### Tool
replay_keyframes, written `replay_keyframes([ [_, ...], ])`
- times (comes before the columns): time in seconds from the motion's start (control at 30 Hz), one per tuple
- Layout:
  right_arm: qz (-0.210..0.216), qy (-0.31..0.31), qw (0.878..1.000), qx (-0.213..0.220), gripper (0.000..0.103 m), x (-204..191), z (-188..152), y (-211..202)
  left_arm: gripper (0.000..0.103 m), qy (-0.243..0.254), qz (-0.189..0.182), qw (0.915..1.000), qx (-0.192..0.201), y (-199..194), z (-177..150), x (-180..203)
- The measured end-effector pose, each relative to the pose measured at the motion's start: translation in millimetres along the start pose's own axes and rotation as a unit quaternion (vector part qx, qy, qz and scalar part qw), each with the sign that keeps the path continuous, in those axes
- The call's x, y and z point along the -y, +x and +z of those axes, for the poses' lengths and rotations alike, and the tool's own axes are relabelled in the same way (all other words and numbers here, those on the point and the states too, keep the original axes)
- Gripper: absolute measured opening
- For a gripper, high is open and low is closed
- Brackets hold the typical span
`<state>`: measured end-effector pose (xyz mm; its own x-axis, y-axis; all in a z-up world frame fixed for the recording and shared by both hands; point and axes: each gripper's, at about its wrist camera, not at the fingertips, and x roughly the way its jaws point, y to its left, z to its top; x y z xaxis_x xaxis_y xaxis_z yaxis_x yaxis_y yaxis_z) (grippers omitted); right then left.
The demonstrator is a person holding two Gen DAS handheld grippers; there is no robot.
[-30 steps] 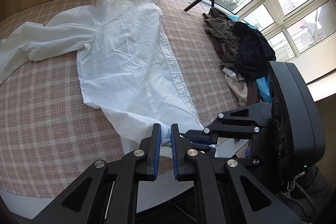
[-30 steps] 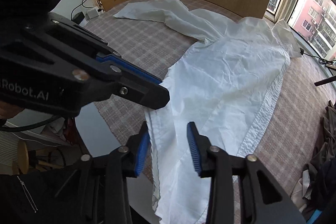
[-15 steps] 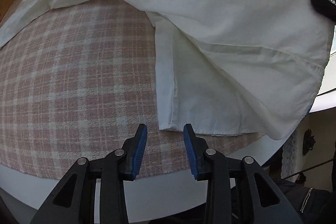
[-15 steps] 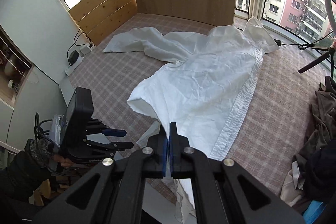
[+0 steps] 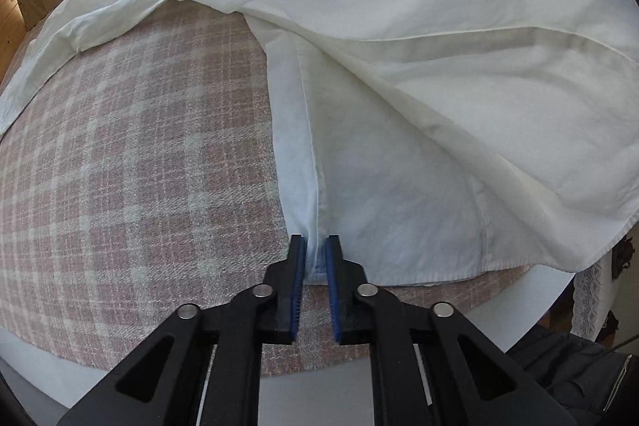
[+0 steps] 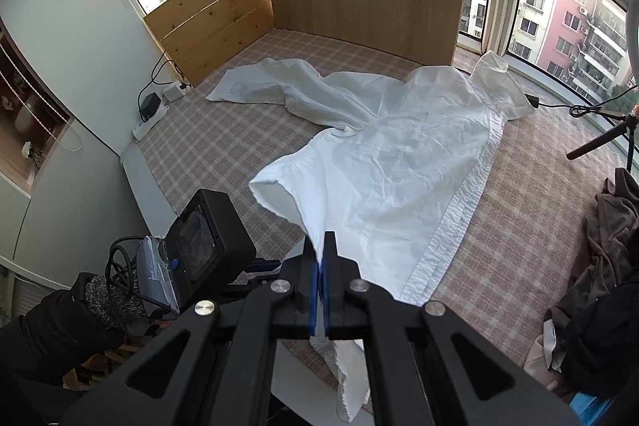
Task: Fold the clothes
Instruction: 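Grasp the shirt hem with the left gripper while the right gripper grasps the front edge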
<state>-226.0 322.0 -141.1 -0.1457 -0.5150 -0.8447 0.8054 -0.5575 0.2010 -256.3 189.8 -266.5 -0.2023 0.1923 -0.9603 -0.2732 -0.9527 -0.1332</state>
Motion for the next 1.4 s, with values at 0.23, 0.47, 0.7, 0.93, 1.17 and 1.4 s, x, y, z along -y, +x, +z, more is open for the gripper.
replay_keyframes([
  [0.23,-0.012,-0.002,1.000,0.014,0.001,-2.3,2.1,-14.9,0.002,-0.079,-0.093,0.9913,0.049,-36.5,-9.1,-35.5],
  [0.47,-0.027,-0.035,0.999,0.028,0.001,-30.1,7.3,-35.1,0.002,-0.220,-0.229,0.9429,0.100,-66.4,-67.7,-102.0],
  [0.7,-0.008,-0.070,0.997,0.015,0.001,-67.5,16.7,-19.7,0.002,-0.281,-0.243,0.9248,0.084,-46.2,-94.2,-153.8],
  [0.93,-0.011,-0.074,0.997,0.000,0.001,-79.3,15.1,-1.4,0.006,-0.266,-0.199,0.9418,0.049,-34.5,-85.7,-164.3],
  [1.17,0.029,-0.095,0.993,-0.060,0.002,-115.8,-0.3,55.8,0.009,-0.228,-0.241,0.9376,0.103,-93.3,-74.5,-165.0],
  [1.4,0.062,-0.121,0.981,-0.140,0.013,-146.7,-4.1,113.2,0.033,-0.197,-0.229,0.9472,0.107,-106.9,-51.2,-155.7],
])
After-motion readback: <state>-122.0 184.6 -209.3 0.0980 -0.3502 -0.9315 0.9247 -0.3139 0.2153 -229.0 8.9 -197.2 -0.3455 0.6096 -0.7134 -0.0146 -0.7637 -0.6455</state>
